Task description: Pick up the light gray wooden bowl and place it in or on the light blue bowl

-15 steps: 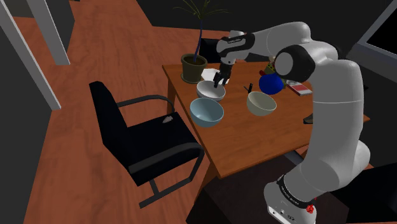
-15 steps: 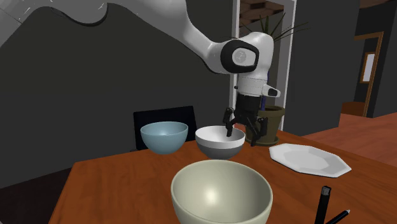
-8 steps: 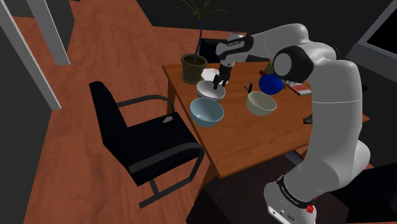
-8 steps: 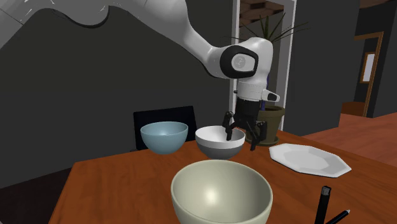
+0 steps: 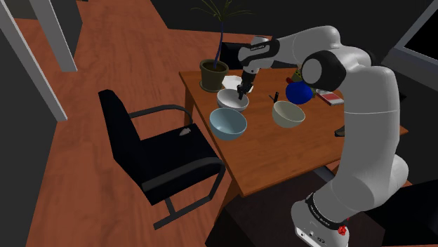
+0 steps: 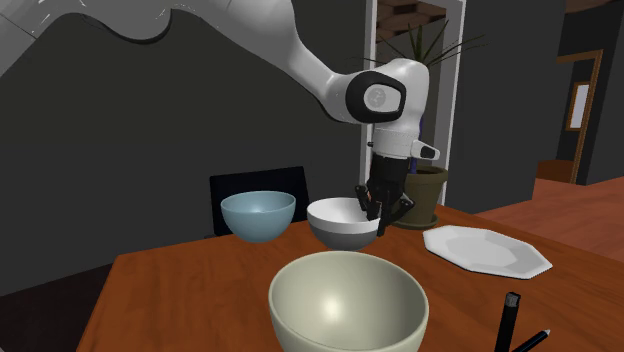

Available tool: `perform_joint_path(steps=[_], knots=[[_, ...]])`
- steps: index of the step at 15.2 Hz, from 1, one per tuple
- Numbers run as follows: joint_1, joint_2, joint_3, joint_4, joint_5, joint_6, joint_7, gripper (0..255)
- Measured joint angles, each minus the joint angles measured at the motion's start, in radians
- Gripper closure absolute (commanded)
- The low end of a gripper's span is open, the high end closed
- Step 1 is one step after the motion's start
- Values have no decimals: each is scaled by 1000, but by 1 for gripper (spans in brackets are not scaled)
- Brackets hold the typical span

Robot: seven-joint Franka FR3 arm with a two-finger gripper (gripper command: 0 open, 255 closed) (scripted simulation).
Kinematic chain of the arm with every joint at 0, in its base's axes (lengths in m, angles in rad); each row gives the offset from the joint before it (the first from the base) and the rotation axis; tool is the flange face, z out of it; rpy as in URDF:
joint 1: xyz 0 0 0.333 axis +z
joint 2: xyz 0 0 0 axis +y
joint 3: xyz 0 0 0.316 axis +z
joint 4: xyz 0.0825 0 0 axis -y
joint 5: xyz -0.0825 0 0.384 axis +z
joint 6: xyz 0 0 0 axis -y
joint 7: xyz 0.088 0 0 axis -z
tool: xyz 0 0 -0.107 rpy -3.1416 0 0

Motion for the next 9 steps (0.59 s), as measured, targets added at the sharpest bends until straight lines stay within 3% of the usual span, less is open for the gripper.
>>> perform_joint_path(steps=[9], knots=[[0, -17, -3, 11, -4, -29, 3, 255]])
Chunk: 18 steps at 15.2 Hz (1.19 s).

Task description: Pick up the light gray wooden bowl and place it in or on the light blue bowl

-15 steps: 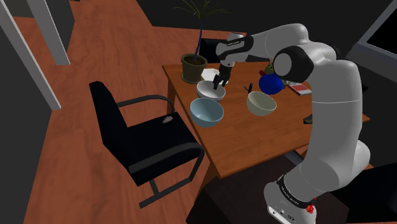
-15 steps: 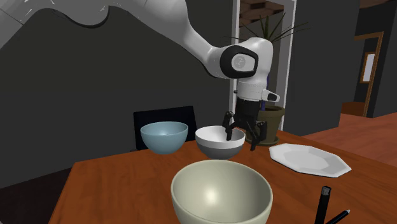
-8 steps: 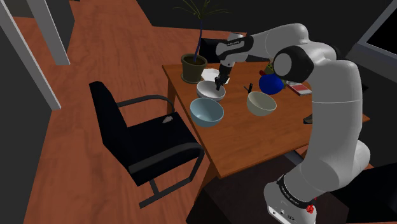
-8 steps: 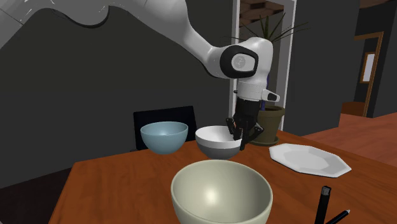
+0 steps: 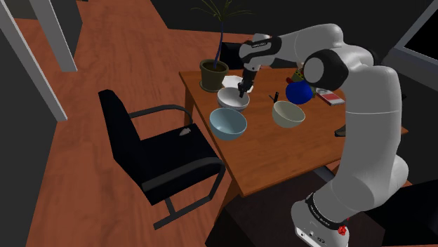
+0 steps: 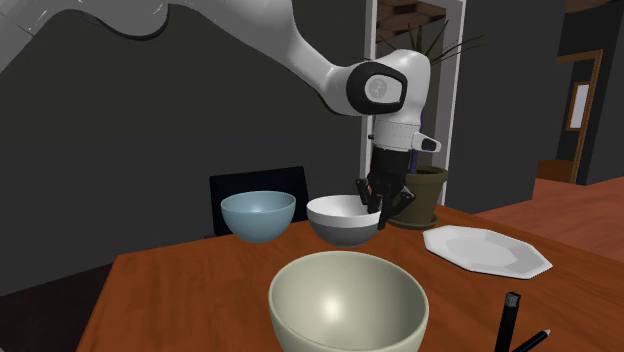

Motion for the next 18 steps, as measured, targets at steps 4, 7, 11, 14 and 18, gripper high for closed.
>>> perform_joint_path(steps=[4, 7, 11, 14, 18], knots=[[2, -24, -3, 16, -6, -40, 7, 255], [1, -36, -5, 37, -9, -72, 10, 255], [3, -64, -8, 47, -15, -109, 16, 255], [2, -70, -9, 77, -18, -144, 20, 255], [0, -82, -11, 111, -21, -191, 25, 255]])
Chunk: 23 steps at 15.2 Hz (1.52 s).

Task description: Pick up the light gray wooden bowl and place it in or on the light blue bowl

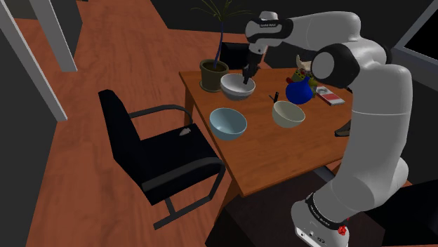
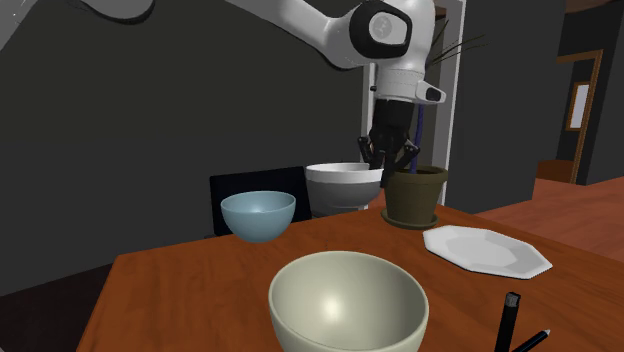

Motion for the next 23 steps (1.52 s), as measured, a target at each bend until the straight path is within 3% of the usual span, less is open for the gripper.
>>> perform_joint_path(steps=[11, 23], knots=[[-4, -25, -3, 106, -8, -130, 16, 255], [141, -463, 27, -476, -73, 35, 159, 255]])
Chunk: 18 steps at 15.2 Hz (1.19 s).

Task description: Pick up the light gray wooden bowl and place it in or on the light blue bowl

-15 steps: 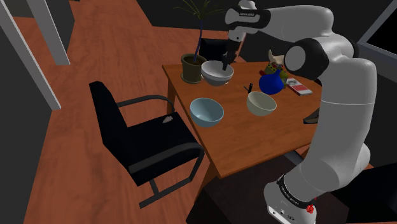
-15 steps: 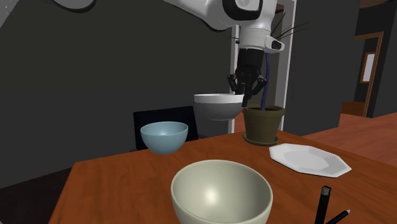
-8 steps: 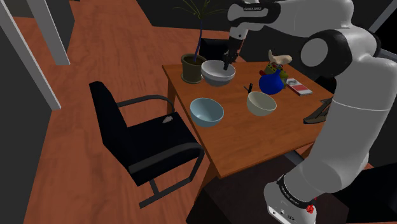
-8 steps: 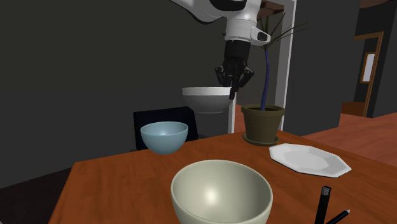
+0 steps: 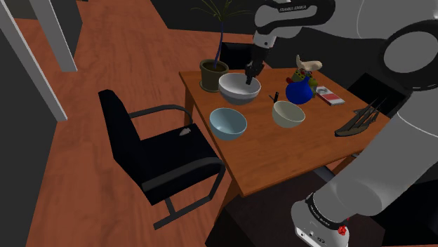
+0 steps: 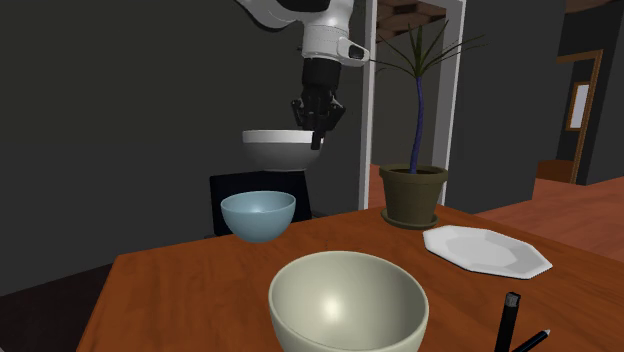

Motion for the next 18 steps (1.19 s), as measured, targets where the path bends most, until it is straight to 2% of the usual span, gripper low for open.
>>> perform_joint_path(steps=[6, 18], knots=[[47, -157, 39, -193, -16, 45, 86, 255], [51, -117, 43, -309, -4, 201, 75, 255]])
